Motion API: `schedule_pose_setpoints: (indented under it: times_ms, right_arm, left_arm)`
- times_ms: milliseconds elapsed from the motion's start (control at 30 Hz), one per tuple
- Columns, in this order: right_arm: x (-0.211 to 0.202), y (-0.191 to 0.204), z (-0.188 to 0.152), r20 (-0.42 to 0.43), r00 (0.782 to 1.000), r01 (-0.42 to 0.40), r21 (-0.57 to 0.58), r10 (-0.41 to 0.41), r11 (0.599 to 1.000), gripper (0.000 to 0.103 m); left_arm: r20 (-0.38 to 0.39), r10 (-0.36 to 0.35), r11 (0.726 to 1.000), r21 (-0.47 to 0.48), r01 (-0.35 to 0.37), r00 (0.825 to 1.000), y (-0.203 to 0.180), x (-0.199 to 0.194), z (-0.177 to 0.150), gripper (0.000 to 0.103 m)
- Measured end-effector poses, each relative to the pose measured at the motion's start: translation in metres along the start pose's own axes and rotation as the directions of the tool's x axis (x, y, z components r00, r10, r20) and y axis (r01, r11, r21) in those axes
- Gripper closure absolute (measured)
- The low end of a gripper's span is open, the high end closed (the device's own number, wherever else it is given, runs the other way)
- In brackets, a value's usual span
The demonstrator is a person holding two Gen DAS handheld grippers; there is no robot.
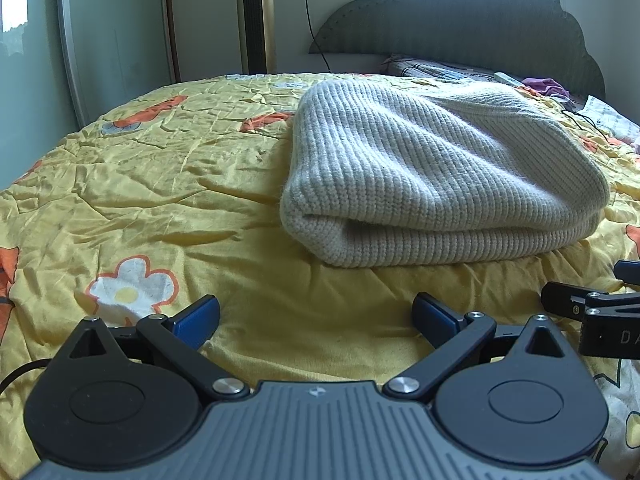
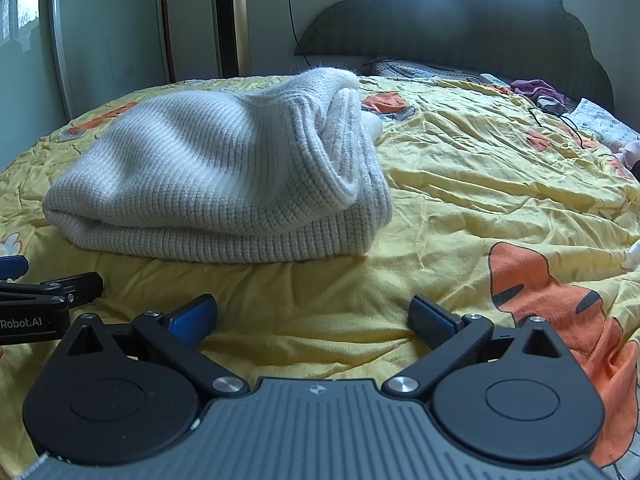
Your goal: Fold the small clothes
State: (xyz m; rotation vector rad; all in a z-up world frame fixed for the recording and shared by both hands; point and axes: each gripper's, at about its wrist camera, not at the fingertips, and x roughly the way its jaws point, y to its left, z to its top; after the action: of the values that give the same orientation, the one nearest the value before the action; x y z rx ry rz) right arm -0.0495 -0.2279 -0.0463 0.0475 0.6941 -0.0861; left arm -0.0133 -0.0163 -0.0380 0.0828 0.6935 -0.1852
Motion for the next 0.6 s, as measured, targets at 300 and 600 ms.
schedule_pose_setpoints:
  times_ms: [300,600]
  right_arm:
    - [-0.0016,-0.0005,-0.0009,0.003,1.000,0.008,0.000,-0.008,1.000,0.001]
    - [-0.0011,-0.0008,-0.0010,0.003,1.000,0.015,0.003,-0.015,1.000,0.000]
  left_arm:
    - [0.002,0.006,1.000,0.000,-0.006,1.000,-0.0009,-0.0010,-0.0009,0.000]
    - [0.003,0.028,1.000,-0.009,-0.028,1.000,0.0004,-0.0024,-0.0018,0.000]
